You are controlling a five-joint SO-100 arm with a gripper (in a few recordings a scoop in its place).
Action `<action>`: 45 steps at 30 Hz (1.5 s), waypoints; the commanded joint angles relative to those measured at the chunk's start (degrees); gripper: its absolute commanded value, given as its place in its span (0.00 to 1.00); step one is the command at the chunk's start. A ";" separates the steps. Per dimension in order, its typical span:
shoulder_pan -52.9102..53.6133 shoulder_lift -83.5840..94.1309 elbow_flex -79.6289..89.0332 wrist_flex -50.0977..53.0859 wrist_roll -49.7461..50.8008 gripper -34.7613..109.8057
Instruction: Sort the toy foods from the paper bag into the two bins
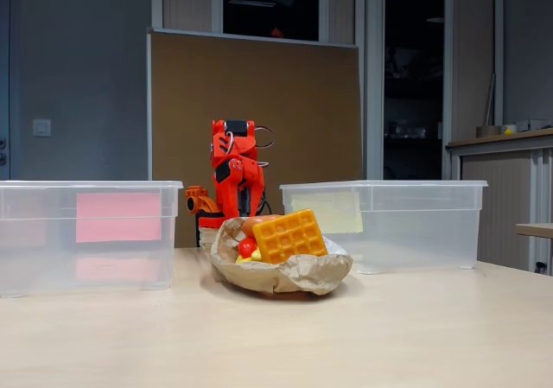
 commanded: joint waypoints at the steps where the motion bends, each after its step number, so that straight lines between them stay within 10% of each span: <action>1: 0.44 0.88 0.35 0.53 0.35 0.24; 31: 0.18 0.88 0.35 0.53 0.44 0.24; 45: -0.26 -3.34 -21.01 5.19 -14.33 0.24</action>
